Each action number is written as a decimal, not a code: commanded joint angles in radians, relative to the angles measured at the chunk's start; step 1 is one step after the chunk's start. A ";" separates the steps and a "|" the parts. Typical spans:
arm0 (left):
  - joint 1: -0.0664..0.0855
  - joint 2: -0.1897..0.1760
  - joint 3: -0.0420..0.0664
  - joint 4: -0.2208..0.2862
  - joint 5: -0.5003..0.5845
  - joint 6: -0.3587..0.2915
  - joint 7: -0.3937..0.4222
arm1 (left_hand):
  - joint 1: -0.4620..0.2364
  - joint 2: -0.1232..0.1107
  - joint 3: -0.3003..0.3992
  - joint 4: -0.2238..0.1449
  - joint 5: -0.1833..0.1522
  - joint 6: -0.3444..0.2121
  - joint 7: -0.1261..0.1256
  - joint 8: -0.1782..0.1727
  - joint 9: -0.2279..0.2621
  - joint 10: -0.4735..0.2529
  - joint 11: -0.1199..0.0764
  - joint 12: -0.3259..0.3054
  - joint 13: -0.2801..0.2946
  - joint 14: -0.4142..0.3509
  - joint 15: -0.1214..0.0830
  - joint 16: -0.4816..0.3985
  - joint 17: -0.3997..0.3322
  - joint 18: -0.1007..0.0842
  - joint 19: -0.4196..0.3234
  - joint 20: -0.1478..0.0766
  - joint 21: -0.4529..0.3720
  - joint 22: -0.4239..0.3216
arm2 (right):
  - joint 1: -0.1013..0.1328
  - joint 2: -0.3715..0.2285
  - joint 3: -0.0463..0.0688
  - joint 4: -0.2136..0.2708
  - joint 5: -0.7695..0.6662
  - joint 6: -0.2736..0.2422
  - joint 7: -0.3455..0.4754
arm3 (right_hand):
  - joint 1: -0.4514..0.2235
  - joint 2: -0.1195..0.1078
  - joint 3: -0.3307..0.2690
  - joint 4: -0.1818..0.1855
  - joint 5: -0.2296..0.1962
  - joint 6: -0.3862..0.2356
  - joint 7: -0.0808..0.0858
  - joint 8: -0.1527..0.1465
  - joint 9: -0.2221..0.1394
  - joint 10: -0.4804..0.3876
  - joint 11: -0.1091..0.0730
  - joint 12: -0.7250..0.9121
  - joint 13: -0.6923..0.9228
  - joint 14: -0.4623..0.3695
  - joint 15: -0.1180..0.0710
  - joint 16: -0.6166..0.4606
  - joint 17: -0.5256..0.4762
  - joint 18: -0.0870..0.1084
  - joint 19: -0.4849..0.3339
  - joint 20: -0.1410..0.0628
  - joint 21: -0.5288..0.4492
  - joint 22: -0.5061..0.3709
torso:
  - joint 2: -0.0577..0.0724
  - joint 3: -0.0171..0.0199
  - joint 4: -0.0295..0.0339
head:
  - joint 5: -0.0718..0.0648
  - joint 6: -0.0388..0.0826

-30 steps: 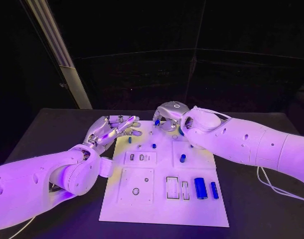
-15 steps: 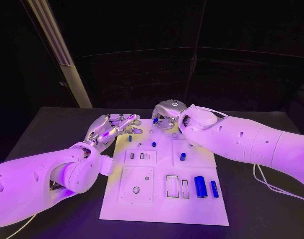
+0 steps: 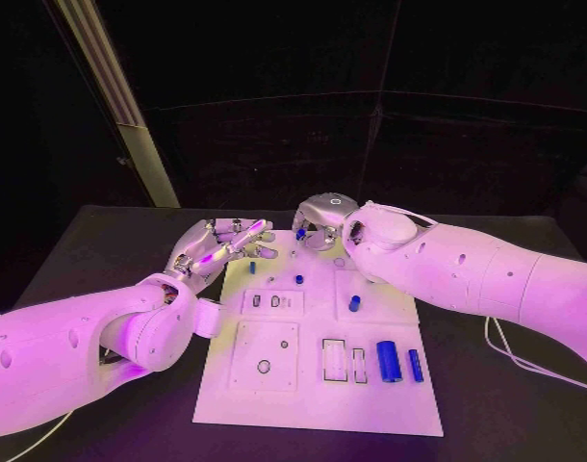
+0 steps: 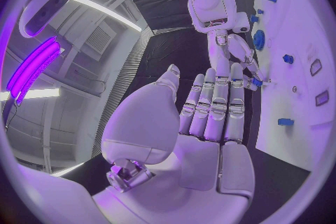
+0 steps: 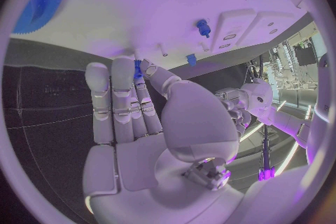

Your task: Assemble the parts on the task board

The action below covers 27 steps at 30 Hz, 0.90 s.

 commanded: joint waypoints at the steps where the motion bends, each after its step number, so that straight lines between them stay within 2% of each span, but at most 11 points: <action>1: 0.002 0.003 0.000 0.000 -0.009 0.020 0.000 | -0.001 0.010 0.003 -0.003 0.004 0.002 0.008 -0.006 -0.001 -0.001 0.009 -0.006 -0.002 -0.002 0.006 -0.003 0.002 0.013 0.000 0.004 -0.006 -0.002 | 0.003 0.004 0.001 -0.005 0.008 0.024 0.005 | -0.001 -0.010 0.000 0.006 -0.004 -0.008 -0.001 -0.005 -0.001 -0.006 0.001 -0.006 0.001 -0.008 0.000 0.003 -0.002 -0.006 -0.004 0.003 0.003 -0.002 | 0.000 0.0001 -0.0010 | -0.001 -0.003; 10: 0.002 0.005 0.000 -0.001 -0.009 0.022 -0.003 | -0.001 0.010 0.003 -0.003 0.004 0.002 0.008 -0.006 -0.001 -0.001 0.009 -0.006 -0.002 -0.002 0.006 -0.003 0.002 0.013 0.000 0.004 -0.006 -0.002 | 0.003 0.011 0.001 -0.012 0.013 0.032 0.010 | -0.006 -0.027 -0.002 0.016 -0.001 -0.018 0.001 -0.006 -0.001 -0.017 0.003 -0.006 0.000 -0.015 0.002 -0.002 -0.019 -0.004 -0.013 0.005 -0.002 -0.012 | 0.000 0.0001 -0.0002 | -0.001 -0.006; 17: 0.002 0.007 0.000 -0.003 -0.009 0.023 -0.004 | -0.001 0.010 0.003 -0.003 0.004 0.002 0.008 -0.006 -0.001 -0.001 0.009 -0.006 -0.002 -0.002 0.006 -0.003 0.002 0.013 0.000 0.004 -0.006 -0.002 | 0.003 0.016 0.001 -0.015 0.016 0.030 0.012 | -0.007 -0.046 -0.010 0.028 0.005 -0.041 0.005 -0.007 -0.002 -0.053 0.009 -0.008 0.000 -0.029 0.008 -0.014 -0.041 0.003 -0.042 0.009 -0.025 -0.056 | 0.000 -0.0005 -0.0016 | 0.001 -0.007; 21: 0.003 0.008 0.000 -0.004 -0.009 0.024 -0.005 | -0.001 0.010 0.003 -0.003 0.004 0.002 0.008 -0.006 -0.001 -0.001 0.009 -0.006 -0.002 -0.002 0.006 -0.003 0.002 0.013 0.000 0.004 -0.006 -0.002 | 0.003 0.019 0.000 -0.018 0.017 0.029 0.009 | 0.001 -0.064 -0.044 0.043 -0.010 -0.085 0.016 -0.007 -0.003 -0.113 0.020 -0.005 0.001 -0.038 0.017 -0.024 -0.054 0.010 -0.072 0.018 -0.054 -0.104 | 0.000 -0.0006 -0.0012 | 0.001 -0.007; 27: 0.003 0.009 0.000 -0.006 -0.009 0.025 -0.006 | -0.001 0.011 0.003 -0.003 0.004 0.002 0.008 -0.007 -0.001 -0.001 0.009 -0.006 -0.002 -0.002 0.006 -0.003 0.002 0.013 0.000 0.004 -0.007 -0.002 | 0.003 0.018 0.000 -0.019 0.020 0.018 0.006 | 0.024 -0.067 -0.095 0.061 -0.014 -0.121 0.025 -0.006 -0.002 -0.167 0.030 -0.004 0.001 -0.042 0.024 -0.033 -0.070 0.016 -0.090 0.026 -0.077 -0.141 | 0.000 -0.0002 -0.0012 | 0.002 -0.007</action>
